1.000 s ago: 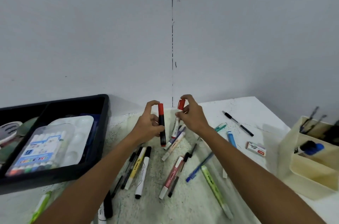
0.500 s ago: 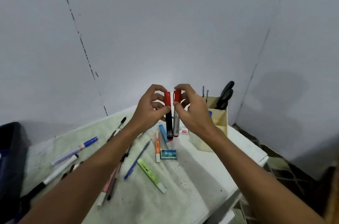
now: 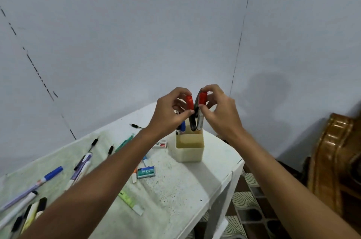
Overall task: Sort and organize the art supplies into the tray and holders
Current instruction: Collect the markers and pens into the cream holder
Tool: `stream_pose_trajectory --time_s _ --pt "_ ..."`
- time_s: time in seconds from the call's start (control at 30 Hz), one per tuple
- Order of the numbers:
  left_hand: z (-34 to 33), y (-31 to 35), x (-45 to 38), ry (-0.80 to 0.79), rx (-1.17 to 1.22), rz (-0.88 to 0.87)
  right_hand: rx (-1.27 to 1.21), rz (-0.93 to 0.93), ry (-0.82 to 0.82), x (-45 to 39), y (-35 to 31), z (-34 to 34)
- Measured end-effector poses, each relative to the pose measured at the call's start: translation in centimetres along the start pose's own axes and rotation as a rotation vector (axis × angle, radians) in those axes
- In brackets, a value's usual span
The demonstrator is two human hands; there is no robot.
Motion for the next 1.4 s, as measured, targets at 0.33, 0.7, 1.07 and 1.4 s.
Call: stream_pose_trajectory --time_s 0.33,0.7,1.07,1.4 --pt "-2.5 -2.7 0.8 -0.045 -0.279 -0.058 0.051 -0.04 -0.074 1.2 3.6 -1.0" --pt "-3.7 -4.7 1.0 -0.131 -0.424 -0.04 0.064 -0.043 -0.116 2.3 5.6 -3.1" --pt "-4.5 -5.3 1.2 -0.133 -0.583 -0.111 0.033 -0.169 -0.148 2.7 8.0 -4.4" --pt "-5.0 -6.1 1.3 -0.208 -0.556 -0.096 0.051 -0.173 -0.202 2.8 9.2 -5.1"
Point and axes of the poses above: each hand's wrist, its own x-axis away from the middle knuckle, its own z-axis out of the back of the hand, y = z × x, the point moved 6 cm from there along -x, towards the middle knuckle, and after that the axes turned 14 degrees about -x, right-handed, at the moved point
